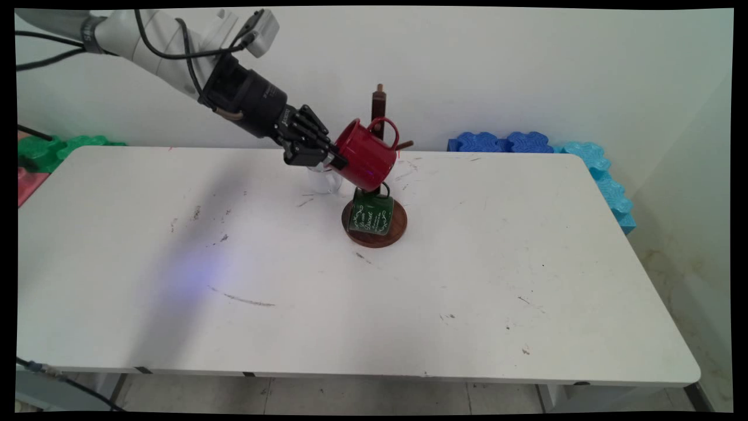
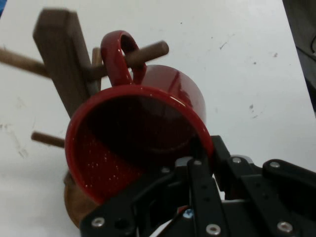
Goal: Place the picked object on the table
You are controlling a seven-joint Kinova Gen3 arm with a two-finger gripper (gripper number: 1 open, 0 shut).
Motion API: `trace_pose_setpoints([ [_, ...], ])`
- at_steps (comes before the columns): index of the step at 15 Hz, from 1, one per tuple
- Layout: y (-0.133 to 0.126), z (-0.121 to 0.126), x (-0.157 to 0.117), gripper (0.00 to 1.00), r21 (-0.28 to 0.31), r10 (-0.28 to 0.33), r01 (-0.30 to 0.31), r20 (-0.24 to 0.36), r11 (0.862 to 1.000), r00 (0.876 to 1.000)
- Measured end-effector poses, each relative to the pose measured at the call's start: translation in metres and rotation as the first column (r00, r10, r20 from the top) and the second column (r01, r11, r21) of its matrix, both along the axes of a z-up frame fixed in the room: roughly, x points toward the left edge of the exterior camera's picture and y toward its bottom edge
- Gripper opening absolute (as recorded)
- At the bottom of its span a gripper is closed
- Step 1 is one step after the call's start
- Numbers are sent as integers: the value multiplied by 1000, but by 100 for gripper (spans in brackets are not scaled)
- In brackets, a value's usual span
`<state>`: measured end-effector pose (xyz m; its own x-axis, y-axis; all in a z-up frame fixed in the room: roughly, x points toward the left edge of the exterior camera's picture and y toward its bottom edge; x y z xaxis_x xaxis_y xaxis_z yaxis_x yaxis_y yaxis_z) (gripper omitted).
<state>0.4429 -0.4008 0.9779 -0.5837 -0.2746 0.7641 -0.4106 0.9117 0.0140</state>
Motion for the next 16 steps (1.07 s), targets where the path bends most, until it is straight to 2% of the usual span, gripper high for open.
trace_pose_setpoints([
  [6, 5, 12, 3, 0, -15, -9, 8, -8, 1000, 1000],
  [16, 36, 17, -7, 0, -26, -51, 50, -21, 998, 998],
])
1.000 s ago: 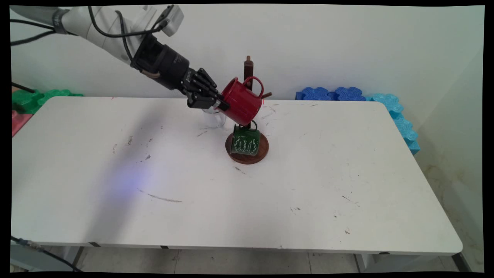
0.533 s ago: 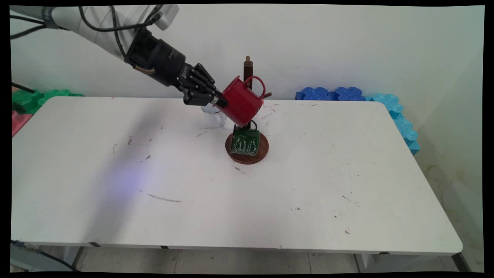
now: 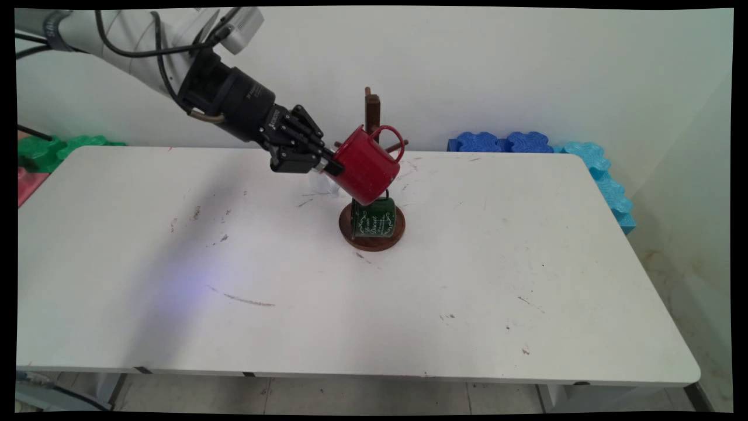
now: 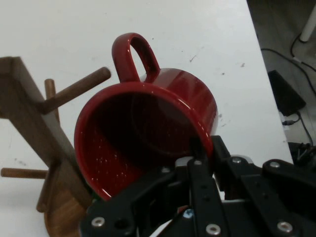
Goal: Place the picked object on the table
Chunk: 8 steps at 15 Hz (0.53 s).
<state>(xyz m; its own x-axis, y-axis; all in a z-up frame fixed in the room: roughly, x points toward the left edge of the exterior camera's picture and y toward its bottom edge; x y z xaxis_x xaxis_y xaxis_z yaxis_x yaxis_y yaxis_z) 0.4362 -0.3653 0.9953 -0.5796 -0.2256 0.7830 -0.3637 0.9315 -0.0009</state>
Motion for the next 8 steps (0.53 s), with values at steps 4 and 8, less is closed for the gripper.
trace_pose_setpoints([
  [4, 8, 2, -4, 0, -7, -10, 10, -5, 1000, 1000],
  [8, 16, 1, -6, 0, -13, -18, 18, -1, 1000, 1000],
])
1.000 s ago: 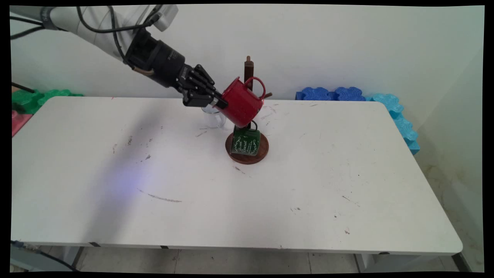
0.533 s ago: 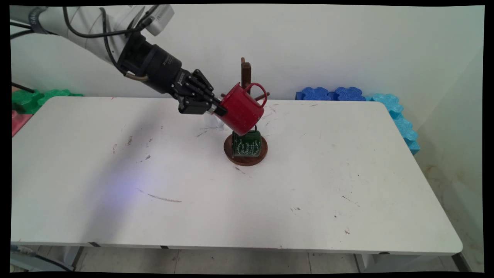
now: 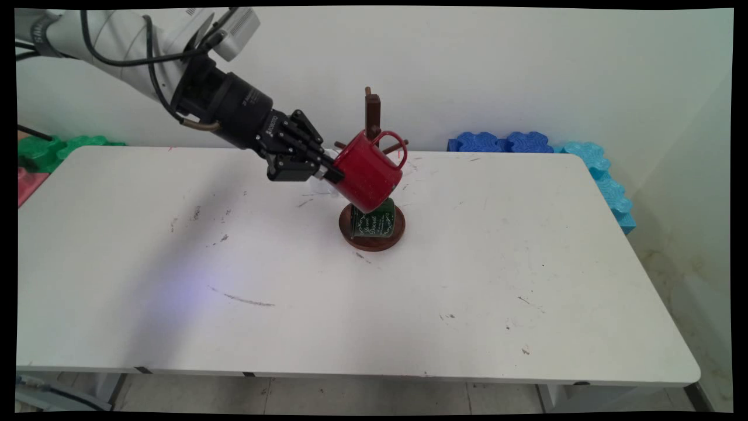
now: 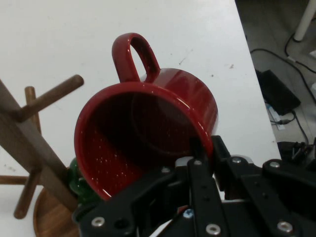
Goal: Place the picked object on the table
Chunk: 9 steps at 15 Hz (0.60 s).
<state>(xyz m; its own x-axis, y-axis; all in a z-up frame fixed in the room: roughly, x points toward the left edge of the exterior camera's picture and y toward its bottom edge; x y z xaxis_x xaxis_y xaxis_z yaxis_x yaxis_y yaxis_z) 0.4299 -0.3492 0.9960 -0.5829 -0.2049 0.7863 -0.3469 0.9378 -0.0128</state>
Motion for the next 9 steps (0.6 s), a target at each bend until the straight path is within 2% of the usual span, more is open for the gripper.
trace_pose_setpoints([
  [9, 8, 13, 26, 0, -40, 18, -15, 79, 999, 997],
])
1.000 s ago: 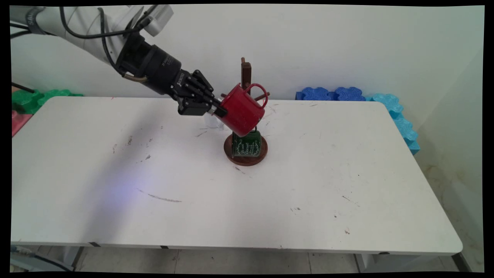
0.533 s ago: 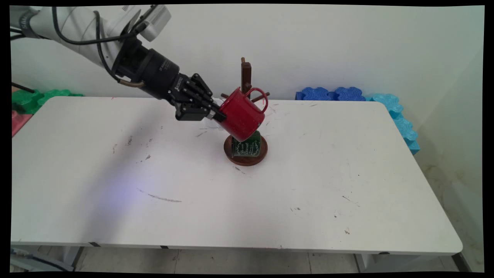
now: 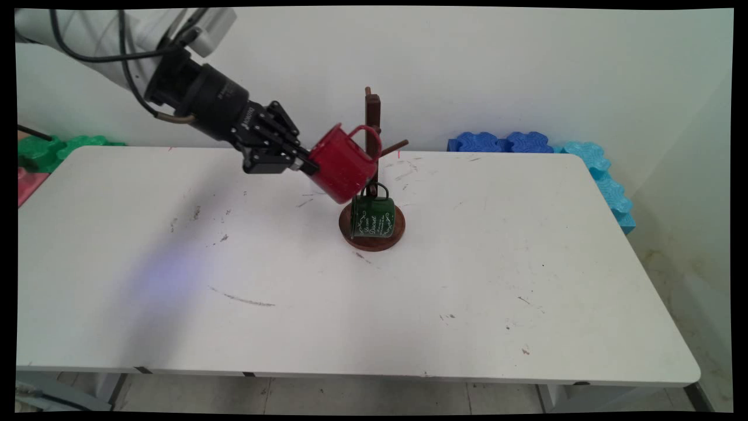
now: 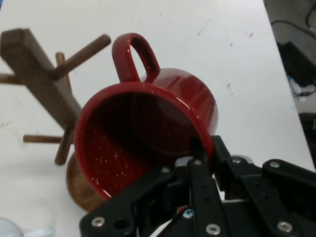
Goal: Place the picked object on the table
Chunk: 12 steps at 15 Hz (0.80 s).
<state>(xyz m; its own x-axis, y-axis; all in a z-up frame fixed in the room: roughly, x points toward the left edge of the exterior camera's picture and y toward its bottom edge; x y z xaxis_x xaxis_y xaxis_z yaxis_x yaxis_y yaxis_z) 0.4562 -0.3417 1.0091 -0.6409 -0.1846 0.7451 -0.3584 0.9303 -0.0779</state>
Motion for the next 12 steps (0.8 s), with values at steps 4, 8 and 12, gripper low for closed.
trace_pose_setpoints([
  [4, 5, 5, 21, 0, -19, 8, -7, 50, 1000, 999],
  [8, 10, 6, 45, 0, -42, 21, -16, 112, 999, 993],
  [12, 12, 3, 63, 0, -67, 28, -17, 172, 998, 985],
])
